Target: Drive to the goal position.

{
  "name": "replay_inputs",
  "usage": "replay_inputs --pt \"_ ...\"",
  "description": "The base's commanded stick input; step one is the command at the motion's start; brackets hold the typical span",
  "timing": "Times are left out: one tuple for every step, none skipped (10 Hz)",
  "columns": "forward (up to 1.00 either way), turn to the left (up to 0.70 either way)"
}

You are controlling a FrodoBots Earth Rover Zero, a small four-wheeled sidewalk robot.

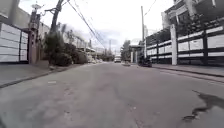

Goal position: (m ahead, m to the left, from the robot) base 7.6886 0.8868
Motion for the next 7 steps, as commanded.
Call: replay_inputs --pt "1.00 0.03" --pt "1.00 0.03" --pt "1.00 0.03" --pt "1.00 0.03" --pt "1.00 0.03" --pt "1.00 0.03" --pt "1.00 0.03"
